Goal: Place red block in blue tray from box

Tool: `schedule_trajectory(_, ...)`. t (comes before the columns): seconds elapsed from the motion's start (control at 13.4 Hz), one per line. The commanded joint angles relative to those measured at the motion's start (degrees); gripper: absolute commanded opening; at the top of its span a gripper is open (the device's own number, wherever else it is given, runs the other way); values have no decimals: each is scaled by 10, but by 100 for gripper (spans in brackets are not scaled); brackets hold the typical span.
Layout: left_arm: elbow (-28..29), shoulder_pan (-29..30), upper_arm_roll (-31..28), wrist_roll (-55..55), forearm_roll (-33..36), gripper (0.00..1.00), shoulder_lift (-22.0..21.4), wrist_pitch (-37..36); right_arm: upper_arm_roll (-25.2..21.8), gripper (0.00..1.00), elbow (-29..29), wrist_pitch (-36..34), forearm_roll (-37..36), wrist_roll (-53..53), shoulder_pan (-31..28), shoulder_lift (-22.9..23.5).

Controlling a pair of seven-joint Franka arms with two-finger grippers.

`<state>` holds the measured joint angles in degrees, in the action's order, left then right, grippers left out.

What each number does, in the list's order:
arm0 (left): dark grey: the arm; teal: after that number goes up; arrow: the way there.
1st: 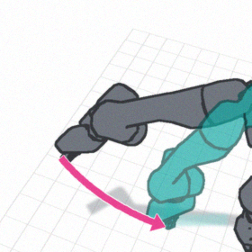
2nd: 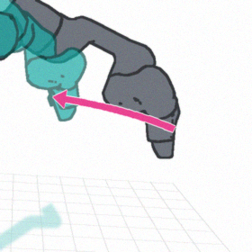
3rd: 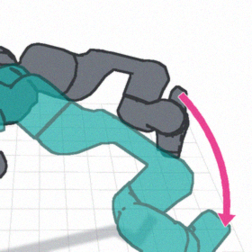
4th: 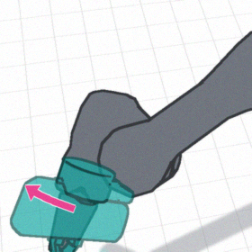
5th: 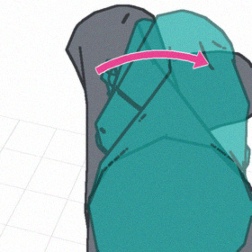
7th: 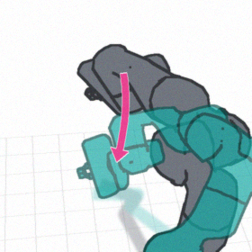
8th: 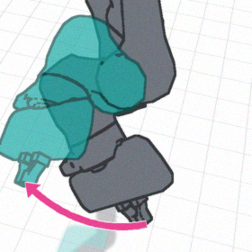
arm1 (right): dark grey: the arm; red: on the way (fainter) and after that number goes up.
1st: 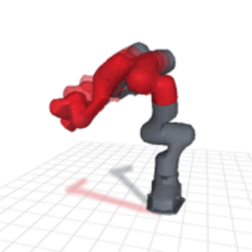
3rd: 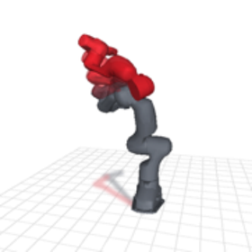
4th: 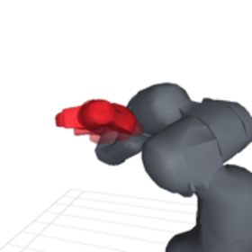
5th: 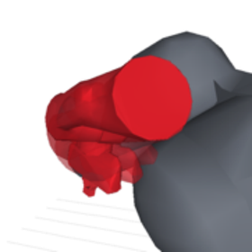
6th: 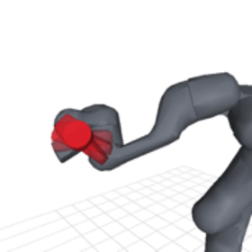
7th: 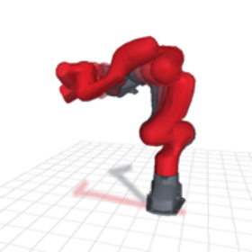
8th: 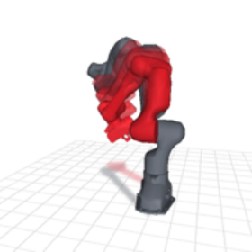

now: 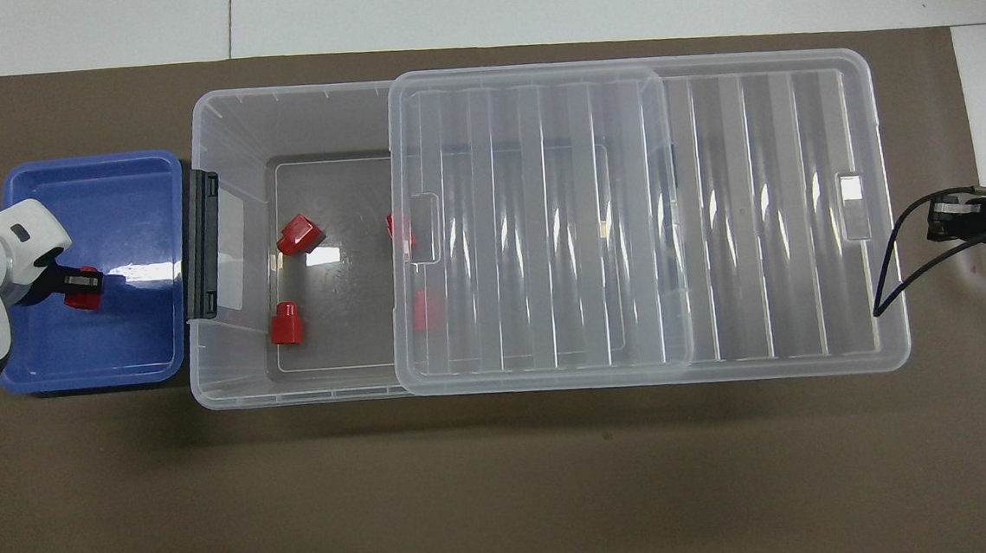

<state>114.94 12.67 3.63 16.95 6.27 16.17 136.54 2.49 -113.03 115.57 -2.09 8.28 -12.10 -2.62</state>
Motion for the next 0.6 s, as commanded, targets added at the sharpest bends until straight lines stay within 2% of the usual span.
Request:
schedule_trajectory(0.0, 21, 0, 3, 12, -14, 0, 4, 50, 2, 0, -12, 13, 13, -16, 8, 4)
schedule_trajectory(0.37, 46, 2, 2, 11, -16, 0, 6, 94, 2, 0, -15, 17, 13, -32, 8, 19)
schedule_trajectory(0.45, 45, 0, 2, 11, -15, 28, 6, 93, 2, 0, -14, 25, 13, -29, 13, 20)
schedule_trajectory(0.52, 42, 0, 2, 10, -15, 89, 6, 91, 2, 0, -14, 33, 13, -32, 24, 21)
